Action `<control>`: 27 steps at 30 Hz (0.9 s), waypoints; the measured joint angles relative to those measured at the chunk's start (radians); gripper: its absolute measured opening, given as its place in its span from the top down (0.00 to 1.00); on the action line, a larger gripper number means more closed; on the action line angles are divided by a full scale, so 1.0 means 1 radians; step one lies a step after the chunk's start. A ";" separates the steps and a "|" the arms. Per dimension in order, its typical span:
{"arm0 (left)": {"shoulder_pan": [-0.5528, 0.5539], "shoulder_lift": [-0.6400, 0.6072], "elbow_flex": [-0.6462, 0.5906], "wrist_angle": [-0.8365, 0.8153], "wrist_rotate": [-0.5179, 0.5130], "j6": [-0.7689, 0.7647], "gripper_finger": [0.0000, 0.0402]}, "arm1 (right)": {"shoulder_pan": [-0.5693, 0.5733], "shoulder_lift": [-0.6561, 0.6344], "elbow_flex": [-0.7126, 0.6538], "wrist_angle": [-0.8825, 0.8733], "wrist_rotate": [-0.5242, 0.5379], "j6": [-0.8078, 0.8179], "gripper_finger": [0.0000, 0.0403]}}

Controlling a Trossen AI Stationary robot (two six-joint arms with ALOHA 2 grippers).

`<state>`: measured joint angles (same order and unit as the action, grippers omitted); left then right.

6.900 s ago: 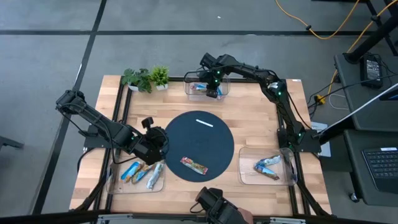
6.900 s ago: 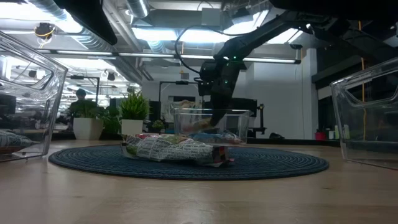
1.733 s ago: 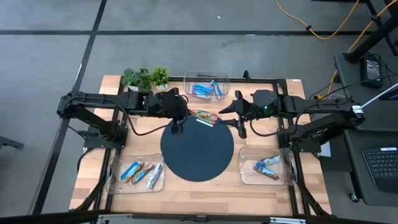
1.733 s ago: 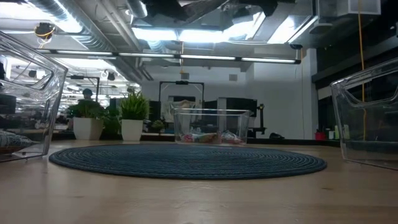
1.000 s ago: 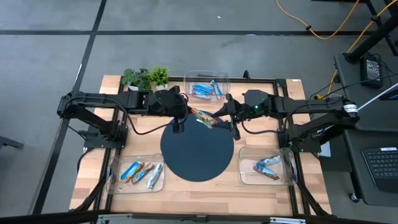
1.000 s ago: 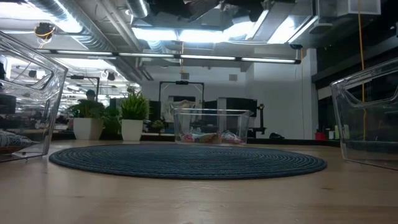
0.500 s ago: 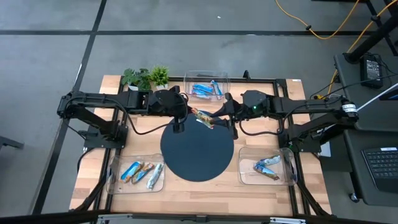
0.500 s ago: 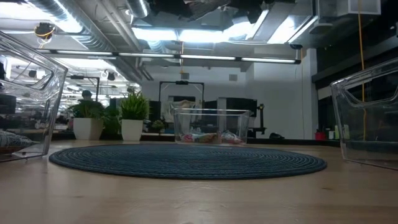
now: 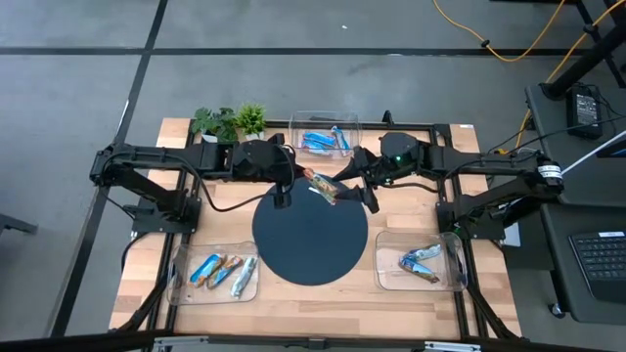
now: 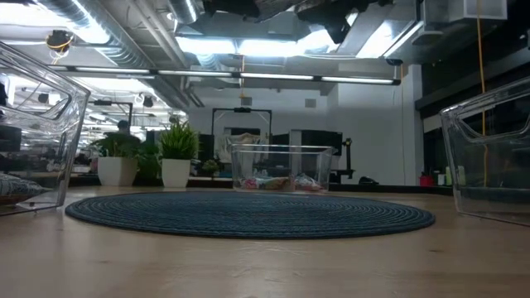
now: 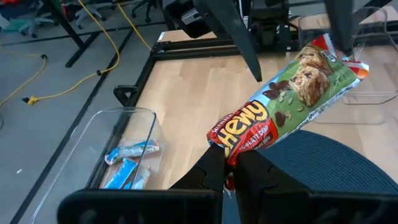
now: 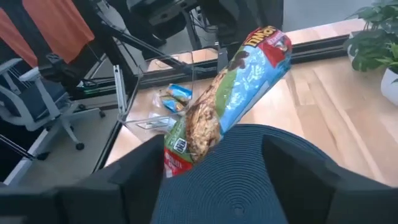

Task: Pick and place Granola Bars by type
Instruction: Put the red granola bar into the top transparent bin

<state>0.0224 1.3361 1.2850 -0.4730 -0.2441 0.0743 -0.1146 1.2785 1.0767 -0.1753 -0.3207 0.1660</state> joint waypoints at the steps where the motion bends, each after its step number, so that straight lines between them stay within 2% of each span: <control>1: 0.000 0.000 0.000 0.001 0.000 0.001 0.98 | 0.000 0.000 0.000 0.000 0.000 0.002 0.32; 3: 0.000 0.000 0.000 0.001 -0.001 0.002 0.98 | 0.000 0.000 0.000 0.000 0.002 0.011 0.28; 6: 0.000 0.000 0.000 0.006 -0.014 0.009 0.98 | 0.000 0.000 0.000 -0.001 0.002 0.013 0.27; 17: 0.000 0.000 0.000 0.058 -0.035 0.036 0.98 | 0.000 0.000 0.000 -0.003 0.010 0.013 0.40; 21: 0.000 0.000 0.000 0.059 -0.054 0.037 0.98 | 0.000 0.000 0.000 -0.003 0.012 0.012 0.47; 27: 0.000 0.000 0.000 0.059 -0.056 0.036 0.98 | 0.000 0.000 0.000 -0.003 0.012 -0.004 0.67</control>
<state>0.0223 1.3361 1.2850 -0.4141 -0.3000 0.1104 -0.1143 1.2785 1.0767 -0.1780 -0.3082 0.1616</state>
